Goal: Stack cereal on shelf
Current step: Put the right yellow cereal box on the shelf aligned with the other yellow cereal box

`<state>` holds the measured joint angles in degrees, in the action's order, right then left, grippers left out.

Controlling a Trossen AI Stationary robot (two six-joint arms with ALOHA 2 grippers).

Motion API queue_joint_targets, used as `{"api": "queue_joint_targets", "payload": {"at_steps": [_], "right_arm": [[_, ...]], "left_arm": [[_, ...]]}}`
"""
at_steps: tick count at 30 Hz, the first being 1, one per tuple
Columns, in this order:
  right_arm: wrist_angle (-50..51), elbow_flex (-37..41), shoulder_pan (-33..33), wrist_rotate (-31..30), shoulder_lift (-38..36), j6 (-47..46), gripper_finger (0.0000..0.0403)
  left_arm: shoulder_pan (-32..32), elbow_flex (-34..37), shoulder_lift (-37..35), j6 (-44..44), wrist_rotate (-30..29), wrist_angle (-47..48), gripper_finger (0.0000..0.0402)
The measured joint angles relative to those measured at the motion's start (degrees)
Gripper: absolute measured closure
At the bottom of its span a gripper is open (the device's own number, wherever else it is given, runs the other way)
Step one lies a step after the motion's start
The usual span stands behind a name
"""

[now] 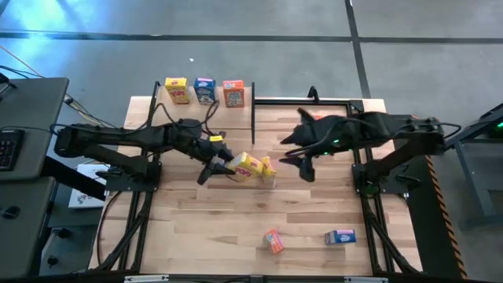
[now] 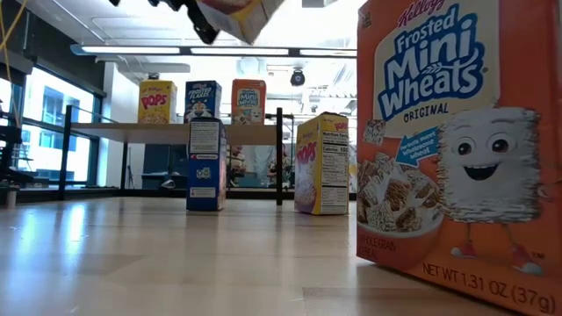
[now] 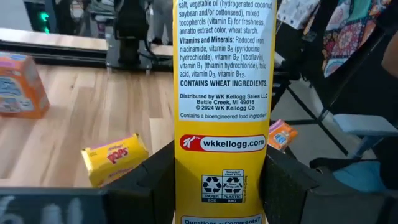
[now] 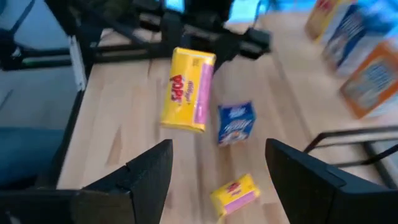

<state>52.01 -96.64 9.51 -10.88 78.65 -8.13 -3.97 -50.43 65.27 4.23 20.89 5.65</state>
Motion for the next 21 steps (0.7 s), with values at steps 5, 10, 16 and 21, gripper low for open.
{"api": "queue_joint_targets", "payload": {"at_steps": [5,10,16,21], "right_arm": [[1.54,0.0,2.17,-4.28,-3.5,2.15,0.0155],[-0.76,5.7,4.7,-8.67,-8.88,2.85,0.0155],[-15.09,24.49,4.91,-6.7,-21.41,1.38,0.0155],[-23.7,37.34,4.88,-6.09,-31.24,0.47,0.0155]], "left_arm": [[-0.1,0.02,-5.31,-2.49,-4.98,2.24,0.023],[-0.13,0.01,-10.58,-3.93,-7.24,5.14,0.023],[-0.1,0.01,-16.32,-4.53,-10.32,9.09,0.023],[-0.1,0.01,-20.12,-4.92,-13.5,11.59,0.023]]}}
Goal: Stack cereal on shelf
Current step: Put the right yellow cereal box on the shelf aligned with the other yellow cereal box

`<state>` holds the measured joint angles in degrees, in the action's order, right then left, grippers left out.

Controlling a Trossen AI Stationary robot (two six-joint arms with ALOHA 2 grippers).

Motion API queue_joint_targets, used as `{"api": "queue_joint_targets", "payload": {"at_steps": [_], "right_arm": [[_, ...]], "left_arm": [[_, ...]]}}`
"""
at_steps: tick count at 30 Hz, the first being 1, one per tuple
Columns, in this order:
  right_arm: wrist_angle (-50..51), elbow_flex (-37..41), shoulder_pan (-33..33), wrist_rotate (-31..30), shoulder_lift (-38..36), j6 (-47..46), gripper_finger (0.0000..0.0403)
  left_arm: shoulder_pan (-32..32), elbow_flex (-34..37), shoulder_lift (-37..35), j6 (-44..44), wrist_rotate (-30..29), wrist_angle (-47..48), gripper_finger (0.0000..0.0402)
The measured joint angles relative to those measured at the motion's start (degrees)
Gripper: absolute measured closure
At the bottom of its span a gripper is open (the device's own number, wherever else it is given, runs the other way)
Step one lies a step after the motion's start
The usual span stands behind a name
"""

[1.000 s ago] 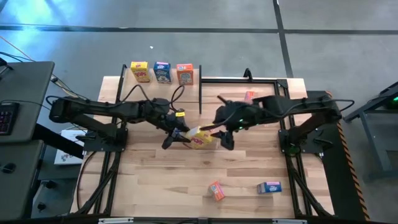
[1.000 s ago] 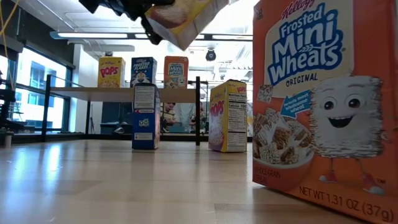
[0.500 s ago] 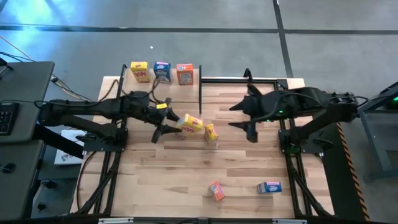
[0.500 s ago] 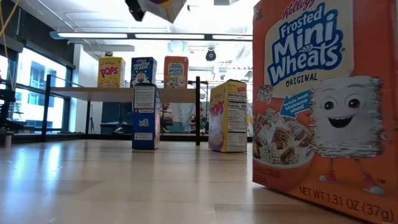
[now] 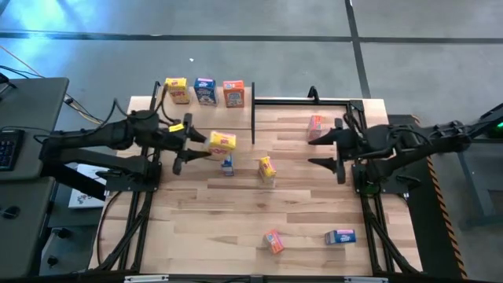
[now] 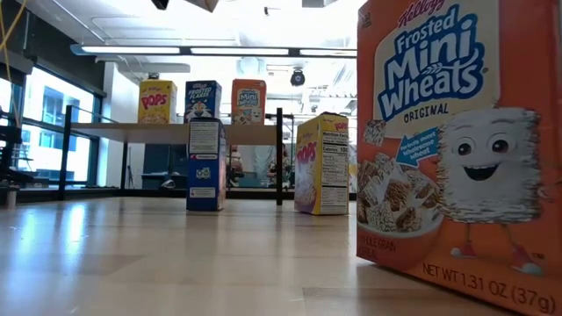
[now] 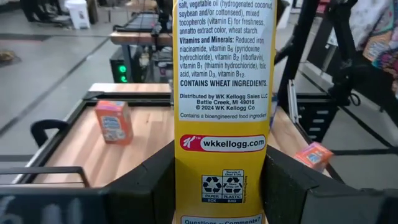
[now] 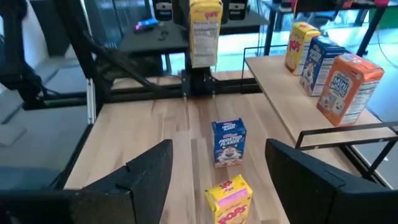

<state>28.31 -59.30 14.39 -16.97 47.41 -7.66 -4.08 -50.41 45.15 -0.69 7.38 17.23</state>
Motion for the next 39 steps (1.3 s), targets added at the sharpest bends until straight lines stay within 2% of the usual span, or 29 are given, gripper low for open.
{"api": "queue_joint_targets", "payload": {"at_steps": [4,10,17,29,39], "right_arm": [[-5.43,8.17,0.0,0.02,-6.53,0.02,0.0155],[-10.92,19.11,-0.03,0.43,-14.87,-1.0,0.0155],[-16.16,29.37,-0.04,1.07,-22.79,-2.39,0.0155],[-19.64,41.14,-0.04,0.98,-33.81,-2.57,0.0155],[-22.61,49.32,-0.04,1.07,-41.01,-4.41,0.0155]], "left_arm": [[-0.04,2.04,-2.92,0.0,-0.16,-1.36,0.023],[-0.04,7.96,-8.39,1.54,-3.49,-2.69,0.023],[-0.02,14.07,-15.11,3.17,-5.38,-5.95,0.023],[-0.02,19.3,-23.38,2.48,-10.01,-7.6,0.023],[-0.02,23.74,-25.99,1.21,-14.99,-10.76,0.023]]}}
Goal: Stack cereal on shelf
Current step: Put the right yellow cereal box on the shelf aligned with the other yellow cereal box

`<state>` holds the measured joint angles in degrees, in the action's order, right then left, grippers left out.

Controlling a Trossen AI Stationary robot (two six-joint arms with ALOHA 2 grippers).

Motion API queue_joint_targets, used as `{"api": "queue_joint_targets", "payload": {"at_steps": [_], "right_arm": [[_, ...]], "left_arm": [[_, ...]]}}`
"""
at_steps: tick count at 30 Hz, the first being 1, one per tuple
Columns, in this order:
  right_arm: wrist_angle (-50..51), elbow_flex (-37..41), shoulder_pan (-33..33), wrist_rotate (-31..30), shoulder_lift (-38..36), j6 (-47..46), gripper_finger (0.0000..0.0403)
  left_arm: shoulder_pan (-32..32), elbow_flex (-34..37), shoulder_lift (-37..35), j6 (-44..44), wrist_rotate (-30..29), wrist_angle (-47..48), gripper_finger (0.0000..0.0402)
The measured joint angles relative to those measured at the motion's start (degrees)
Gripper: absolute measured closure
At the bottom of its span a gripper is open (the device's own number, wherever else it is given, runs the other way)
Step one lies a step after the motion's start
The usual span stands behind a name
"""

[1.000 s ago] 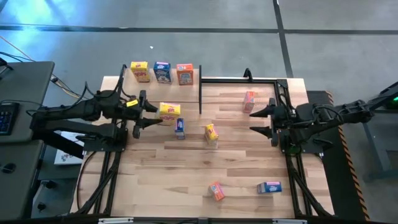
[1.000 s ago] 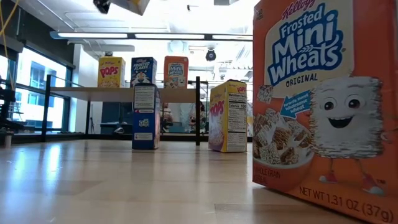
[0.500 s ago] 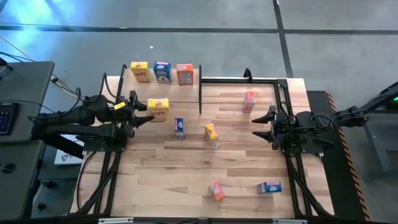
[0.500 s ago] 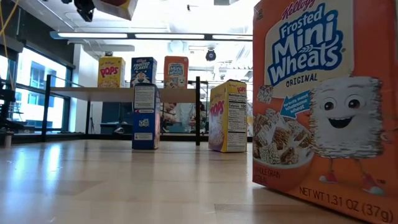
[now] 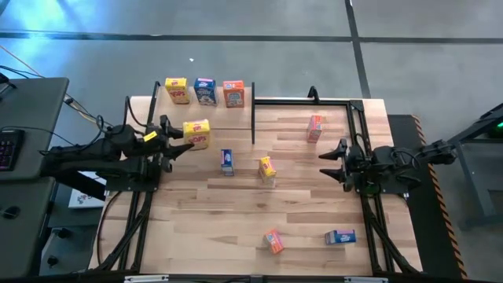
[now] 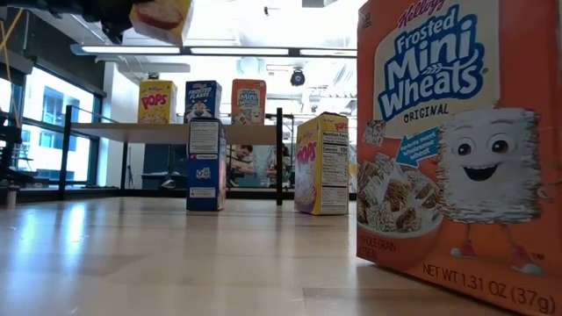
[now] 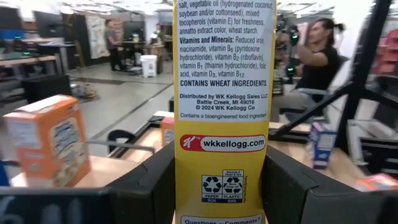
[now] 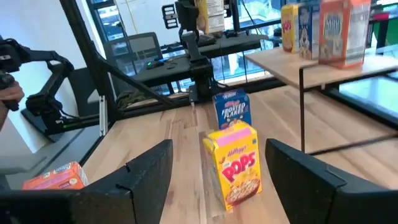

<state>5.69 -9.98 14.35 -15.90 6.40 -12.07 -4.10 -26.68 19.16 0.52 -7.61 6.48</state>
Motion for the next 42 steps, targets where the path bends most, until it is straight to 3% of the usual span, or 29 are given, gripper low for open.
{"api": "queue_joint_targets", "payload": {"at_steps": [11,26,33,42], "right_arm": [[-1.25,6.18,0.0,0.02,-5.43,-1.63,0.0155],[-1.2,6.86,-0.07,-0.49,-5.71,0.28,0.0155],[-1.16,6.86,-0.07,-0.04,-5.69,-7.23,0.0155],[-1.14,6.86,-0.07,0.0,-5.69,-7.4,0.0155]], "left_arm": [[0.0,0.48,0.0,-2.8,-3.65,-0.39,0.023],[0.0,0.48,0.02,-3.77,-6.67,-0.26,0.023],[0.0,0.46,0.02,-3.79,-10.15,2.81,0.023],[0.0,0.46,-0.96,-3.79,-12.43,6.96,0.023]]}}
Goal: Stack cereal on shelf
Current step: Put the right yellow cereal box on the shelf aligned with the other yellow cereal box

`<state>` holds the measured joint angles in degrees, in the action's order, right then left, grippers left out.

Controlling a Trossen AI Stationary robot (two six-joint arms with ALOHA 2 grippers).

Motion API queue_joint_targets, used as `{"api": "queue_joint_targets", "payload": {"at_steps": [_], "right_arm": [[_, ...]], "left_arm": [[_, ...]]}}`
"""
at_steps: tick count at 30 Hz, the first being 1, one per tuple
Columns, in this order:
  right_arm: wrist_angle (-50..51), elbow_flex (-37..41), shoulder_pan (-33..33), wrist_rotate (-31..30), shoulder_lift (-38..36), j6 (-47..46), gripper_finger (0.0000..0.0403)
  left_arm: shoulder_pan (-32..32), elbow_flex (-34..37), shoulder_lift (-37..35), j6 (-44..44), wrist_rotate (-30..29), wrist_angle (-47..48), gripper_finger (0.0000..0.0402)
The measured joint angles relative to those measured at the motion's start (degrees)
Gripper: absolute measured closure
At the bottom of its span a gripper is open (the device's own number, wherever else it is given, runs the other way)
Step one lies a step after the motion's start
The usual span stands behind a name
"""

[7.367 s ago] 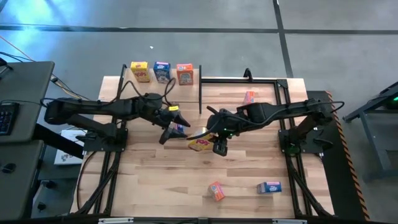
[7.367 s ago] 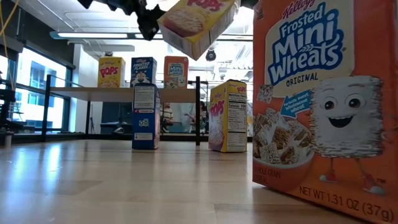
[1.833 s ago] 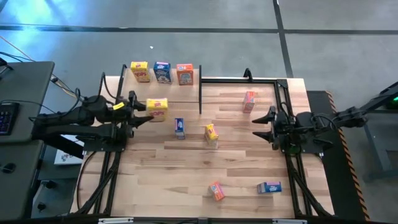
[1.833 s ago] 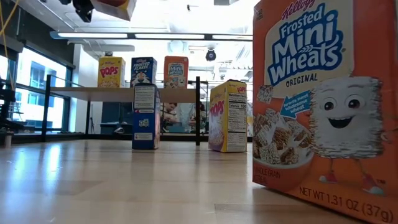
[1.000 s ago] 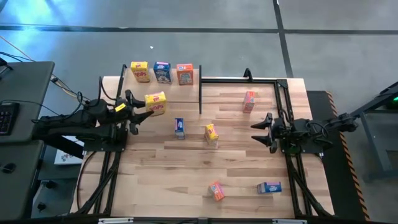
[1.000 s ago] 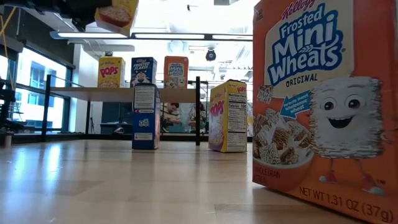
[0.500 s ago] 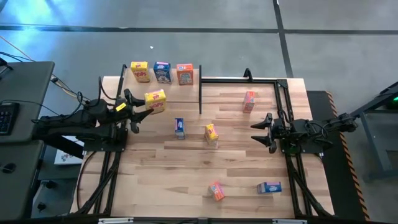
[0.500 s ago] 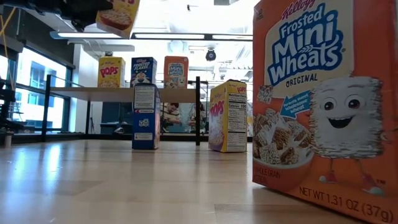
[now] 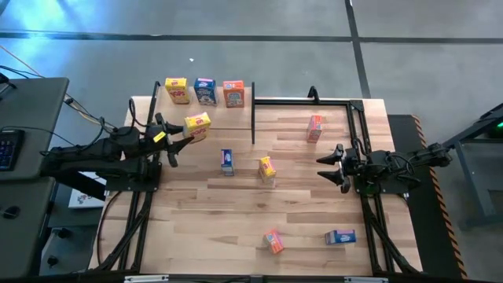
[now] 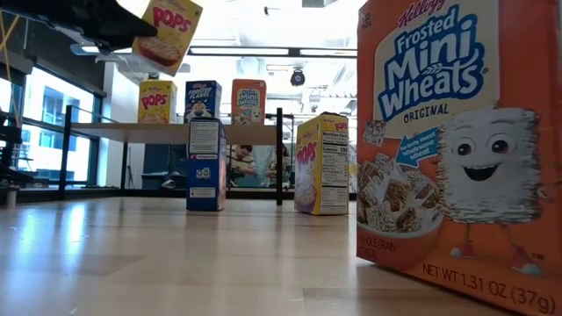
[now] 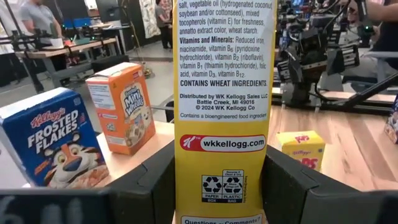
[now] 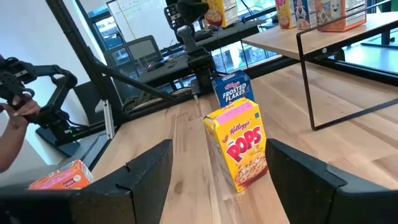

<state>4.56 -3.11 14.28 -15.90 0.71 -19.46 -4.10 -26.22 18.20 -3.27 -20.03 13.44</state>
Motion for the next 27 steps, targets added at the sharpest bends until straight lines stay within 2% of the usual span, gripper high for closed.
{"api": "queue_joint_targets", "payload": {"at_steps": [8,15,27], "right_arm": [[0.04,0.0,0.0,0.0,0.0,0.0,0.0155],[0.04,0.0,0.0,0.0,0.02,0.0,0.0155],[0.07,0.0,0.0,0.01,0.02,0.0,0.0155]], "left_arm": [[-0.01,0.0,-7.05,0.0,-2.62,5.41,0.023],[0.0,0.0,-10.62,-1.36,-4.19,6.15,0.023],[0.0,0.0,-10.67,0.2,-19.44,9.52,0.023]]}}
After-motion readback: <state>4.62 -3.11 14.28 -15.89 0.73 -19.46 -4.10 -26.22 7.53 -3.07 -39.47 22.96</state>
